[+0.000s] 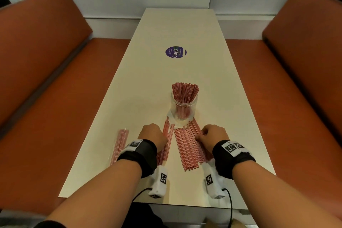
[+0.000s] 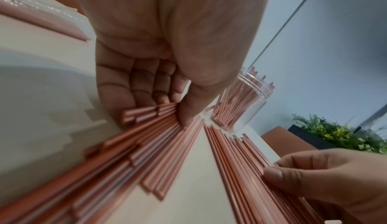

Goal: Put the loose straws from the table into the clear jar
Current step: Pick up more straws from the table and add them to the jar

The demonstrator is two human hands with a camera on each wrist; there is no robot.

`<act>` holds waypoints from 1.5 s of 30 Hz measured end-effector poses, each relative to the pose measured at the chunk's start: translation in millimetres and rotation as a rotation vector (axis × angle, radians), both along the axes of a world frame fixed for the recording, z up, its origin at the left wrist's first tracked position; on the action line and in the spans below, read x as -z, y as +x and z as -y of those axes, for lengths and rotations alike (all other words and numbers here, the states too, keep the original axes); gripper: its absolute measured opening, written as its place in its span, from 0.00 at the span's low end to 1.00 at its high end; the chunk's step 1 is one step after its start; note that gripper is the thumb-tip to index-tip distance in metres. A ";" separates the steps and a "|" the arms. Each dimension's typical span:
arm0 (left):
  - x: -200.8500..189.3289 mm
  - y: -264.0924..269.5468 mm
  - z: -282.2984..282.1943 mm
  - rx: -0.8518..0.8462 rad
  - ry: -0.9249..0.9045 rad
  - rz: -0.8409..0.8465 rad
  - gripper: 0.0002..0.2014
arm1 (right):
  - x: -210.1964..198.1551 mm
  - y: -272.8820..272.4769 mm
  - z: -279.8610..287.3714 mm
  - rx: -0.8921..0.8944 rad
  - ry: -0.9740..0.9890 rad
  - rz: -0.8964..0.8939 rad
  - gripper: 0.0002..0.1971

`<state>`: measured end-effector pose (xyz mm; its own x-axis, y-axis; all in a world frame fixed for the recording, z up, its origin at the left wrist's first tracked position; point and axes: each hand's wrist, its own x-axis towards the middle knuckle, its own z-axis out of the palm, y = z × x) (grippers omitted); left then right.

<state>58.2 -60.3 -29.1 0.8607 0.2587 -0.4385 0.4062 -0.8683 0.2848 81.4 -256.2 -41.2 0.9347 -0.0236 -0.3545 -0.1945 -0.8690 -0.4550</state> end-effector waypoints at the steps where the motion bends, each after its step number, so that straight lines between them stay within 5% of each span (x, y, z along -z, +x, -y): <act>1: 1.0 0.3 -1.2 -0.005 -0.010 -0.001 0.16 | 0.1 0.1 0.9 0.002 0.008 -0.001 0.12; 15: -6.6 0.8 -15.6 -0.059 -0.180 0.014 0.15 | -2.3 6.4 5.0 0.001 0.007 -0.066 0.14; 22: -10.3 -5.4 -14.3 -0.356 -0.705 0.156 0.06 | -5.8 12.7 9.2 0.003 0.015 -0.108 0.12; 29: -11.9 0.0 -11.5 -0.486 -0.991 0.183 0.09 | 5.1 13.5 12.8 0.145 0.317 -0.109 0.12; 37: -39.0 17.7 -6.1 -0.349 -1.125 0.405 0.11 | 1.9 4.0 14.2 0.318 0.770 -0.051 0.11; 42: -92.1 77.6 11.0 -0.329 -1.326 0.594 0.11 | 10.2 5.5 15.4 0.415 0.842 -0.045 0.13; 45: -103.2 103.6 28.7 -0.250 -1.283 0.674 0.11 | 12.5 6.7 13.8 0.444 0.853 -0.037 0.13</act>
<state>161.8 -89.0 74.1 0.9834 0.1805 -0.0203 -0.0149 0.1917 0.9813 88.1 -270.0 -53.8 0.8907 -0.0931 -0.4450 -0.4528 -0.0926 -0.8868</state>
